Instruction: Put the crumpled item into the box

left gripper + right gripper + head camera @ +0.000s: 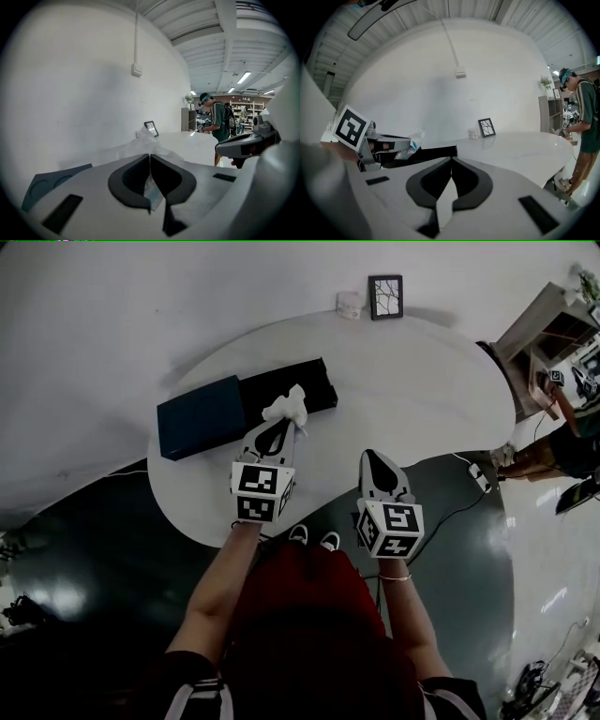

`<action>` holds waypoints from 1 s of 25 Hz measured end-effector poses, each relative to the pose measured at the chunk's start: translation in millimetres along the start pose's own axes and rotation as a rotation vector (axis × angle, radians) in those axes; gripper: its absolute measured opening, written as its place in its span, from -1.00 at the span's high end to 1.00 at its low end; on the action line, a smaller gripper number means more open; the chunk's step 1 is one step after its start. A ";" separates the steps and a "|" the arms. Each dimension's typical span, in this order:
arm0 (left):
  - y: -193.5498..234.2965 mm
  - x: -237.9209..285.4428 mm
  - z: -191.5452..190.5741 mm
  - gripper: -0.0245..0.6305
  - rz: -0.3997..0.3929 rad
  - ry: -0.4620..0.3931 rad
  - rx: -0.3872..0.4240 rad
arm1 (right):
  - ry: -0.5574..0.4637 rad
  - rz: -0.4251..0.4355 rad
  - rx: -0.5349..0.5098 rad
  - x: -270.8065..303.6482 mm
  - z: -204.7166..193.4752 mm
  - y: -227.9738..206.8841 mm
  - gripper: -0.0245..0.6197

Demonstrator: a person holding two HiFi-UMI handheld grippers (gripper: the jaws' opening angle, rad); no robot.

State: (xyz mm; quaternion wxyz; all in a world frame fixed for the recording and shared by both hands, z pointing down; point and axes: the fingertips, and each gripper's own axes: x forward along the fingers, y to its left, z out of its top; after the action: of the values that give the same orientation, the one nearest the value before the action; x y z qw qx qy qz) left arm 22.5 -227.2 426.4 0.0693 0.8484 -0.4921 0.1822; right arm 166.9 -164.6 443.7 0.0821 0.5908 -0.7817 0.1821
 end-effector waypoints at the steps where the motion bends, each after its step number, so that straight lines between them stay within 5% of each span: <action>1: 3.7 1.7 3.3 0.83 0.004 -0.003 0.000 | -0.001 0.006 -0.003 3.5 1.8 1.5 0.88; 12: 38.4 40.8 23.8 0.83 0.006 -0.027 0.001 | 0.002 0.044 -0.034 40.3 18.3 16.0 0.88; 25: 62.0 106.9 -2.2 0.83 -0.066 0.077 0.035 | 0.089 0.053 -0.042 93.4 1.7 22.3 0.88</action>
State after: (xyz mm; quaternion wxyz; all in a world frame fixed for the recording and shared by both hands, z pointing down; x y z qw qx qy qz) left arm 16.7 -344.6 464.9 0.0790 0.8577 -0.4575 0.2207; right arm 118.8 -243.4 470.0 0.1245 0.5591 -0.7964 0.1939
